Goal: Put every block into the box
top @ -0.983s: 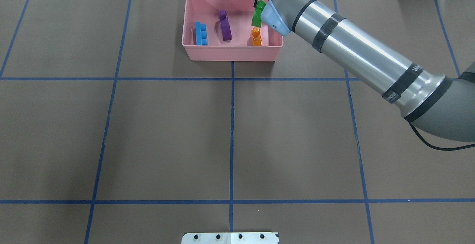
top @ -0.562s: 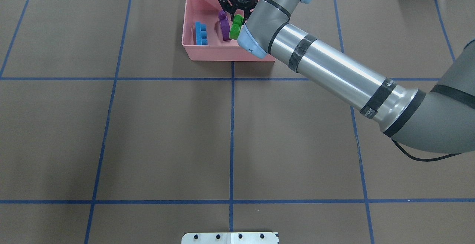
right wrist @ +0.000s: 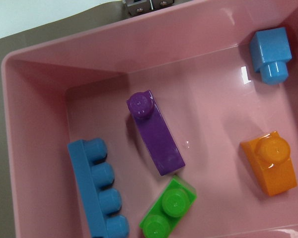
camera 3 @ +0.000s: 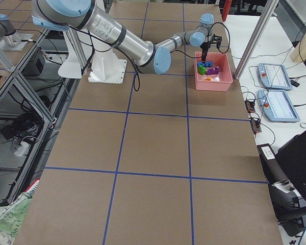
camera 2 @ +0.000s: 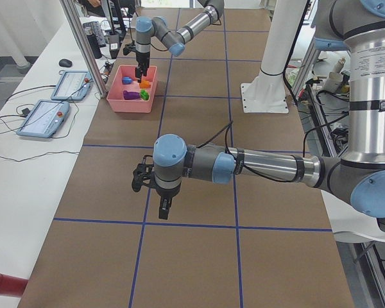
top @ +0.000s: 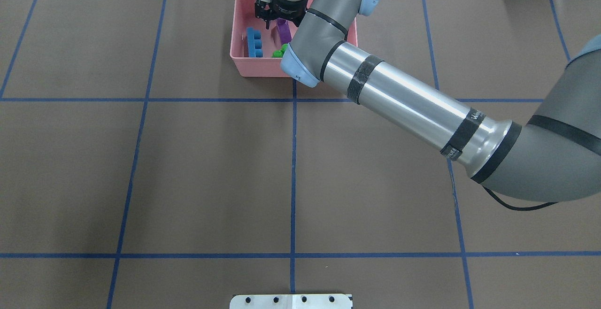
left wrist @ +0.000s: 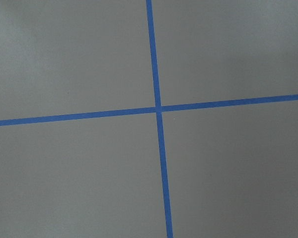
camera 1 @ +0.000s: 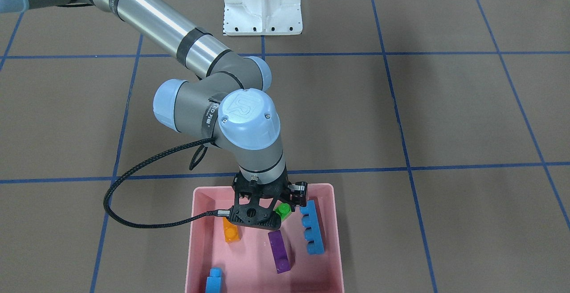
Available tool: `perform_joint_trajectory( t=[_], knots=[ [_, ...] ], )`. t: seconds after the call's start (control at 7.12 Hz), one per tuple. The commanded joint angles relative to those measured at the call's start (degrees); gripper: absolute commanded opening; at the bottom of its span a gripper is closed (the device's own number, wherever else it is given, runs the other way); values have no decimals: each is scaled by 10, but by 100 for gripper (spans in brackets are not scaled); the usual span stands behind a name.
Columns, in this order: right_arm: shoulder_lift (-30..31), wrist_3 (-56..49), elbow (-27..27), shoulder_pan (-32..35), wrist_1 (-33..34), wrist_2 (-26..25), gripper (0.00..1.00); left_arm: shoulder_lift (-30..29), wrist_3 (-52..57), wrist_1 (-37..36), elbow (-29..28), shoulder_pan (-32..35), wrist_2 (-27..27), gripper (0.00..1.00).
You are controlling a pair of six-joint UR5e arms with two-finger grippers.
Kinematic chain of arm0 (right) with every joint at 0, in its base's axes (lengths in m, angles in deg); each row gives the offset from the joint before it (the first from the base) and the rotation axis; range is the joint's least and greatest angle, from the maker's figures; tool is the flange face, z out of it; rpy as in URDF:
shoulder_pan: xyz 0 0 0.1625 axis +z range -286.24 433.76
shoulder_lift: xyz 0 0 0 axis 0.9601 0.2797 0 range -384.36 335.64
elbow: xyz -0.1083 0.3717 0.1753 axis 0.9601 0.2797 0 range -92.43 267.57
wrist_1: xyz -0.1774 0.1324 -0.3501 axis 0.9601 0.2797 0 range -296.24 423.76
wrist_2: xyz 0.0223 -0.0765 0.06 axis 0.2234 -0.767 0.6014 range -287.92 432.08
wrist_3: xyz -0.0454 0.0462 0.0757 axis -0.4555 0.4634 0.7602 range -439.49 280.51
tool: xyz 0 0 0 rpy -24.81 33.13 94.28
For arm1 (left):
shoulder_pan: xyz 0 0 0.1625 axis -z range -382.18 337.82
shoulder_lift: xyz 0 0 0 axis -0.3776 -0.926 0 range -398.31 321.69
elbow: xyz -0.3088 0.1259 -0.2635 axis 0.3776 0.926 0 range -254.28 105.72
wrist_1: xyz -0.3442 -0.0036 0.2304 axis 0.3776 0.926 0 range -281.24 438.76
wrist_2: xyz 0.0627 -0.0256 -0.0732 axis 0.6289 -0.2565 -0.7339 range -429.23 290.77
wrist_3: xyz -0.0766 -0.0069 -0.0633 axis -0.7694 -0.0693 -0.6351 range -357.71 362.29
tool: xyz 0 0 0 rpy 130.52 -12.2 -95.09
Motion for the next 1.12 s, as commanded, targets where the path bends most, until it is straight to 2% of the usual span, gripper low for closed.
perform_joint_trajectory(
  t=[0.0,0.28,0.56,0.7,0.98],
  knots=[
    [1,-8,-1,12,5,2,99,0,0,0,-1,0,0,100],
    [14,-49,-18,50,49,46,99,1,0,0,-3,0,1,100],
    [140,-163,-194,94,166,67,99,10,5,0,-25,0,2,100],
    [193,-228,-232,125,184,91,99,10,5,16,-39,0,1,100],
    [271,-380,-248,173,184,112,99,9,5,29,-39,0,0,100]
  ],
)
